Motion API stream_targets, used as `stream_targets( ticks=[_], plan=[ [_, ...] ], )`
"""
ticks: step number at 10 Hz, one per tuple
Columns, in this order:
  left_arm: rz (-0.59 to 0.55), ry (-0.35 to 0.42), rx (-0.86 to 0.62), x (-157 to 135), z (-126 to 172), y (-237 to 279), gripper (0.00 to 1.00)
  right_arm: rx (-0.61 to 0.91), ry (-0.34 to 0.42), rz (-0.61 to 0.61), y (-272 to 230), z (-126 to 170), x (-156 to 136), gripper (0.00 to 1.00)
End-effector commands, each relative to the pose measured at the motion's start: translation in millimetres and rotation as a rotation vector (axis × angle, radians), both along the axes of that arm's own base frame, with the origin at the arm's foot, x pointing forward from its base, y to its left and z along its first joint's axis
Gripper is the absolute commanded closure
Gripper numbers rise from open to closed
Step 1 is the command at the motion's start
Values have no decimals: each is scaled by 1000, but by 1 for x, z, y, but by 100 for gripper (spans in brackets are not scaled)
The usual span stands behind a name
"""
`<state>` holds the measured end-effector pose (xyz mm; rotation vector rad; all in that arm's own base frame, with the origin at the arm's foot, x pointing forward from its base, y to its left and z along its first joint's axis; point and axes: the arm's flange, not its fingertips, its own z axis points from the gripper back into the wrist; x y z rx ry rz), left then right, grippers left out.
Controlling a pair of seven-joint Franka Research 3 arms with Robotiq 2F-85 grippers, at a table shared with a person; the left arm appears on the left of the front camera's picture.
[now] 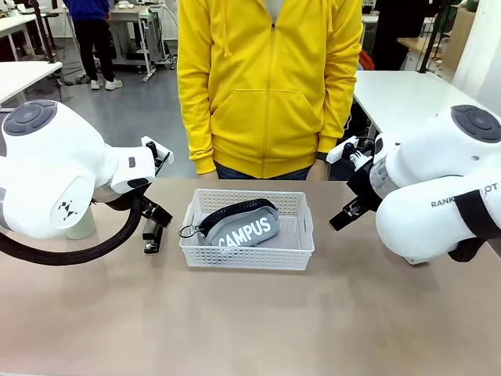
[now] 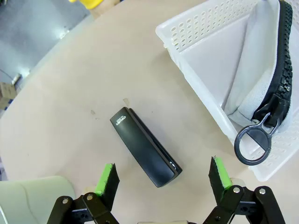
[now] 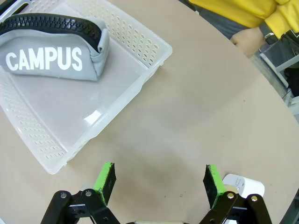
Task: Efficiently arrange items inside the basket to fit them all.
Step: Pick up the Digital clock and place it inside the Organizing basket.
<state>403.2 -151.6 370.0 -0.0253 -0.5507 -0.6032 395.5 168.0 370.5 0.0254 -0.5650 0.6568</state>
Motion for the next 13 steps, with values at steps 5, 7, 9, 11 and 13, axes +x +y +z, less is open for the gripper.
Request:
stream_targets(
  ticks=[5,7,9,11,13],
  plan=[
    [-20,136,-226,-38,56,30,0,205,119,-83,-22,56,-27,0],
    [48,243,-383,-68,110,61,0,509,249,-294,-56,109,-54,0],
    [5,245,-665,-101,148,118,0,762,330,-360,-115,148,-86,0],
    [108,98,-901,-140,158,208,0,1067,249,-458,-215,164,-128,0],
    [367,-22,-1174,-172,117,297,0,1262,167,-573,-301,148,-166,0]
  ],
)
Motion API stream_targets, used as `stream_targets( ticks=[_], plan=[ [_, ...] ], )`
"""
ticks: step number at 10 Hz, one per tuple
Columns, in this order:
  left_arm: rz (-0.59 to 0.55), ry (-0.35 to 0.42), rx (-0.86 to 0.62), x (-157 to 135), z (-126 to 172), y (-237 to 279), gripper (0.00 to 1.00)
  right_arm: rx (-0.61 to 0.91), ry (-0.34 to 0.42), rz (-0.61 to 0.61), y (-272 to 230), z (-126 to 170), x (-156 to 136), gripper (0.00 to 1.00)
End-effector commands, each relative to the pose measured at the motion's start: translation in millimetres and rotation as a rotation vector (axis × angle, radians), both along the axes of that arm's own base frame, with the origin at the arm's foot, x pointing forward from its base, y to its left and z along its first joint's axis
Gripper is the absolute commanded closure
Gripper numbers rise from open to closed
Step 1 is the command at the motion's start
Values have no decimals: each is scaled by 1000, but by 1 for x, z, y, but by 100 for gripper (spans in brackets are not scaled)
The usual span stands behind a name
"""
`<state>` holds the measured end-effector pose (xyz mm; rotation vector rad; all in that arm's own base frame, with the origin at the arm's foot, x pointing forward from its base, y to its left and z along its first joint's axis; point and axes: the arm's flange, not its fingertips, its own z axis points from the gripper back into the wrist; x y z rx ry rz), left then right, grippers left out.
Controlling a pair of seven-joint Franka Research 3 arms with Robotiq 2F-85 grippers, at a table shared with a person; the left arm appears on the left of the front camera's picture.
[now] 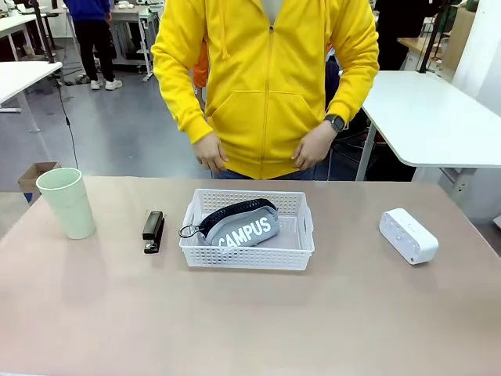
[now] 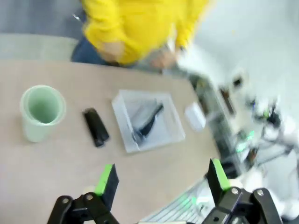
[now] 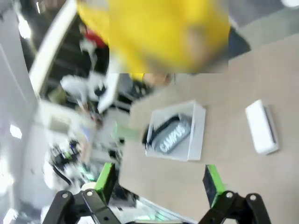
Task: Efficiently arrange items inside the basket to fit them all.
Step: Pick up the Digital clock and place it inside the Organizing basket.
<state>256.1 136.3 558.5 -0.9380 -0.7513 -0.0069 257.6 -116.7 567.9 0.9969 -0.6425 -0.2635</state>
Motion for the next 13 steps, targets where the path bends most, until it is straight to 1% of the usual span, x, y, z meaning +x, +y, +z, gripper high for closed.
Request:
stream_targets(
  ticks=[1,2,3,4,5,6,7,13],
  plan=[
    [277,62,-232,-35,-105,38,0,104,-25,-138,-44,-63,-47,0],
    [370,157,-308,-41,-141,72,0,164,5,-224,-73,-82,-62,0],
    [412,174,-376,-43,-160,90,0,177,5,-254,-89,-101,-71,0],
    [432,186,-374,-40,-169,96,0,162,52,-330,-101,-120,-77,0],
    [498,227,-329,-34,-171,91,0,148,82,-408,-105,-137,-82,0],
    [483,216,-303,-31,-171,89,0,174,96,-415,-104,-148,-84,0],
    [479,250,-358,-45,-157,161,0,186,67,-364,-158,-93,-78,0],
    [479,250,-358,-45,-157,161,0,186,67,-364,-158,-93,-78,0]
  ],
)
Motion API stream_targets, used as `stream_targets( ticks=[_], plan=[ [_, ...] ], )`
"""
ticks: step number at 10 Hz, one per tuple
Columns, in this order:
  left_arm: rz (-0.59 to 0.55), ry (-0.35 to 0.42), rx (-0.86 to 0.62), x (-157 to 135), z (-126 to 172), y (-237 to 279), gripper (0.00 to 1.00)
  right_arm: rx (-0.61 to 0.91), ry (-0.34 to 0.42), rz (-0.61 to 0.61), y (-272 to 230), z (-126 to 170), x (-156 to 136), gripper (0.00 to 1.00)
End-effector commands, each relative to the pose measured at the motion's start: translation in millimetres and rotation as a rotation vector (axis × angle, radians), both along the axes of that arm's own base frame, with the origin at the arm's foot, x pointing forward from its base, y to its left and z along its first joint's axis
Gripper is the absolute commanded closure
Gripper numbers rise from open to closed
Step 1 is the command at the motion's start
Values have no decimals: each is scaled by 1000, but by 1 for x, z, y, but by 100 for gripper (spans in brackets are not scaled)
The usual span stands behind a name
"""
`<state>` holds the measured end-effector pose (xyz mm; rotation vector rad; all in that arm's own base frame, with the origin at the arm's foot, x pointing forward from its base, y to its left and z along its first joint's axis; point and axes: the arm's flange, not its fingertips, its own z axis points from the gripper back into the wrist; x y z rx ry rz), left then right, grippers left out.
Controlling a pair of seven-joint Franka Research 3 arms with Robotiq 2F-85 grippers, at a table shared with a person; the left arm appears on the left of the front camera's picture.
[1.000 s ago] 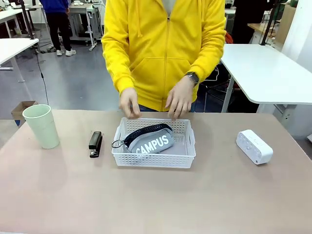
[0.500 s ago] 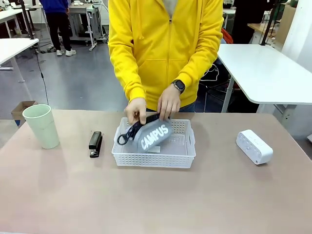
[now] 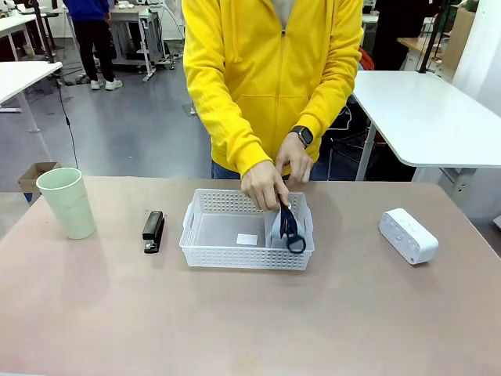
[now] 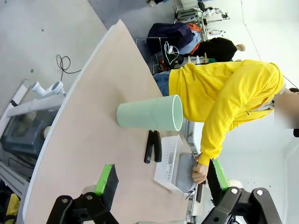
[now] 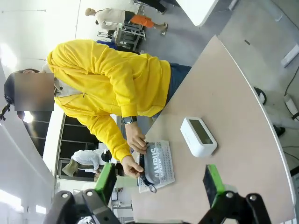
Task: Efficiently arrange items inside the basket to fit them all.
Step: Pick up the Digital clock and place it inside the Organizing basket.
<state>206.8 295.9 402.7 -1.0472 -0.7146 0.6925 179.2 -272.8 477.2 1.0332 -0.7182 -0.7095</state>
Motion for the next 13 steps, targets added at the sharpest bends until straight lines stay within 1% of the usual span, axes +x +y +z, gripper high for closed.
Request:
stream_targets(
  ticks=[1,7,8,9,10,11,13],
  plan=[
    [-3,-28,10,4,-1,1,0,-10,-33,5,-2,-2,0,0],
    [-3,-28,10,4,-1,1,0,-10,-33,5,-2,-2,0,0],
    [-3,-28,10,4,-1,1,0,1,-1,0,-1,-3,-1,0],
    [-3,-28,10,4,-1,1,0,-108,76,47,26,4,24,0],
    [-3,-28,10,4,-1,1,0,-217,139,118,58,10,52,0],
    [-3,-28,10,4,-1,1,0,-292,180,179,82,9,73,0],
    [-3,-28,10,4,-1,1,0,-457,287,295,135,-1,109,0]
  ],
)
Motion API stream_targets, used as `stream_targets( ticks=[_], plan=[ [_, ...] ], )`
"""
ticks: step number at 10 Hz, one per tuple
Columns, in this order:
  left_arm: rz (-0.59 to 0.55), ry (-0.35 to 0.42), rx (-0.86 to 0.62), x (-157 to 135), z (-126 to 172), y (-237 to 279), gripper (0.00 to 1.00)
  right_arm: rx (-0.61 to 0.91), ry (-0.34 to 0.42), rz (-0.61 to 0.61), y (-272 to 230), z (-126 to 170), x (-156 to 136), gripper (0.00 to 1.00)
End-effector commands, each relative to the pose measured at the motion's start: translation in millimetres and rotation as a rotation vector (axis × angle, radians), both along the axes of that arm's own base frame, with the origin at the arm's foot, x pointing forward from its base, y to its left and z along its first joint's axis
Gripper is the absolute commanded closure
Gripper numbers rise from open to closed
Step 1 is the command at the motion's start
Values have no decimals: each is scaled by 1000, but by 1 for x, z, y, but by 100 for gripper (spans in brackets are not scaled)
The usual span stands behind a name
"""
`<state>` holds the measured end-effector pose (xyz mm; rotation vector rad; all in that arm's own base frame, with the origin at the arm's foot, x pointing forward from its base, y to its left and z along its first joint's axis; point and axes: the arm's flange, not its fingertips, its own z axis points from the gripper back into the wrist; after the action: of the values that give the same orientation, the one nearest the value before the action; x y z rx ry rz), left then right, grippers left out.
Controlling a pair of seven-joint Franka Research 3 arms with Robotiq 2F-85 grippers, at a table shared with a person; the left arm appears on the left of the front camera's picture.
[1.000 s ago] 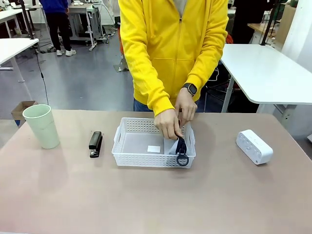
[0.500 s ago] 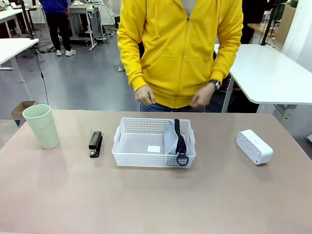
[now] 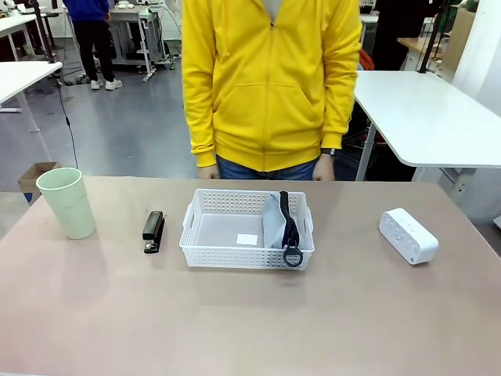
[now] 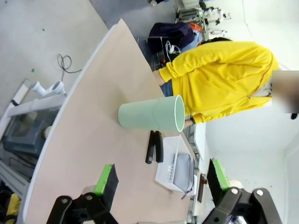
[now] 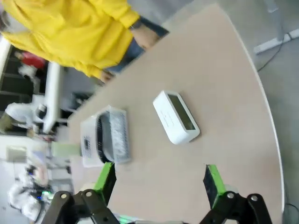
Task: Efficiently arrange items inside the basket to fit them all.
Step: Pick up the Digital clock and place it inside the Organizing basket.
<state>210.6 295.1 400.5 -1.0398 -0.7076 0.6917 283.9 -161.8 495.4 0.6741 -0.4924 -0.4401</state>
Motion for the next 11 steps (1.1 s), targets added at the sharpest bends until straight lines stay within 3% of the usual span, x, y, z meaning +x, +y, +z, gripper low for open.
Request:
stream_targets(
  ticks=[1,3,5,8,9,11],
  plan=[
    [-1,-36,4,0,1,2,0,-192,110,94,57,-30,22,0],
    [-1,-36,4,0,1,2,0,-412,208,128,115,-60,50,0],
    [-1,-36,4,0,1,2,0,-562,283,67,157,-85,72,0],
    [-1,-36,4,0,1,2,0,-513,241,59,170,-96,83,0],
    [-1,-36,4,0,1,2,0,-547,263,97,181,-82,102,0],
    [-1,-36,4,0,1,2,0,-545,265,85,183,-86,104,0]
  ],
)
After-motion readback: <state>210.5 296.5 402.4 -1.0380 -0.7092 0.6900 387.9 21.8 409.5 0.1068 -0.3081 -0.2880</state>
